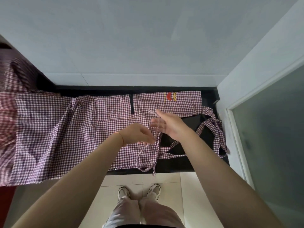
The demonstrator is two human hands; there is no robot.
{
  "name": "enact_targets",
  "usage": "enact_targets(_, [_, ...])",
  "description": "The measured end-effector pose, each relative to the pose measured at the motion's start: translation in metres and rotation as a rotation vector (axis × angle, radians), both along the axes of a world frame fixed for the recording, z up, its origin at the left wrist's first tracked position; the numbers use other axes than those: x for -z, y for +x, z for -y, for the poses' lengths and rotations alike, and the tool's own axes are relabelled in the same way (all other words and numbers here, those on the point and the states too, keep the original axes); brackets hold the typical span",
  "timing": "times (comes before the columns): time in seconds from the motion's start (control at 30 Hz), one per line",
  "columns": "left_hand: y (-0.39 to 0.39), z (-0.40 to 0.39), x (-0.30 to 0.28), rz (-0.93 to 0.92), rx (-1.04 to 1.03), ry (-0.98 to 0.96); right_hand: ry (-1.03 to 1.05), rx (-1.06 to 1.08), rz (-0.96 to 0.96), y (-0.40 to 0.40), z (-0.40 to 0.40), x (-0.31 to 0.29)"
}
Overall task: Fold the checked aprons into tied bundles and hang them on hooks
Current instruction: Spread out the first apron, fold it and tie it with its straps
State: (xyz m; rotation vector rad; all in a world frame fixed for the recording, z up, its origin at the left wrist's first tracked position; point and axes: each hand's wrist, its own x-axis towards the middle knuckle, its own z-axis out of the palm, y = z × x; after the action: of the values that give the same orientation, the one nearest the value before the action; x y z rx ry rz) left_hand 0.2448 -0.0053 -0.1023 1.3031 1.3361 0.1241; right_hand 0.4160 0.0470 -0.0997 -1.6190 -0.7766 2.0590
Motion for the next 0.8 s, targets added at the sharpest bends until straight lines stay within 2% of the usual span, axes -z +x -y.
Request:
enact_targets(0.1, [0.002, 0.008, -0.005, -0.054, 0.361, -0.170, 0.021, 0.037, -0.109, 0.001, 0.002, -0.012])
enact_targets(0.17, [-0.002, 0.011, 0.002, -0.109, 0.313, -0.158, 0.100, 0.022, 0.036, 0.003, 0.001, -0.014])
enact_targets(0.2, [-0.006, 0.010, 0.009, -0.180, 0.161, -0.080, 0.162, -0.048, 0.178, 0.006, 0.000, -0.013])
enact_targets(0.27, [-0.013, 0.010, 0.022, -0.366, -0.241, 0.160, 0.164, -0.393, 0.405, 0.015, 0.003, -0.007])
enact_targets(0.3, [-0.017, 0.011, 0.027, -0.461, -0.359, 0.269, 0.026, -0.678, 0.434, 0.018, 0.008, -0.006])
enact_targets(0.37, [-0.023, 0.015, 0.039, -0.647, -0.287, 0.371, -0.373, -1.220, 0.390, 0.018, 0.023, -0.006])
enact_targets(0.4, [-0.025, 0.018, 0.043, -0.704, -0.199, 0.345, -0.462, -1.356, 0.383, 0.014, 0.028, -0.005])
enact_targets(0.43, [-0.025, 0.021, 0.045, -0.732, -0.140, 0.293, -0.451, -1.393, 0.417, 0.010, 0.029, -0.004])
enact_targets(0.53, [-0.023, 0.029, 0.053, -0.747, -0.059, 0.168, -0.135, -1.141, 0.536, 0.001, 0.025, 0.002])
enact_targets(0.63, [-0.023, 0.032, 0.056, -0.771, -0.007, 0.171, 0.507, -0.846, 0.805, -0.006, 0.025, 0.020])
enact_targets(0.67, [-0.023, 0.033, 0.057, -0.779, 0.004, 0.177, 0.665, -0.790, 0.872, -0.010, 0.030, 0.029])
enact_targets(0.73, [-0.024, 0.034, 0.059, -0.798, 0.013, 0.193, 0.852, -0.769, 0.892, -0.018, 0.045, 0.045])
enact_targets(0.8, [-0.025, 0.034, 0.061, -0.817, 0.018, 0.210, 0.965, -0.865, 0.890, -0.024, 0.056, 0.057])
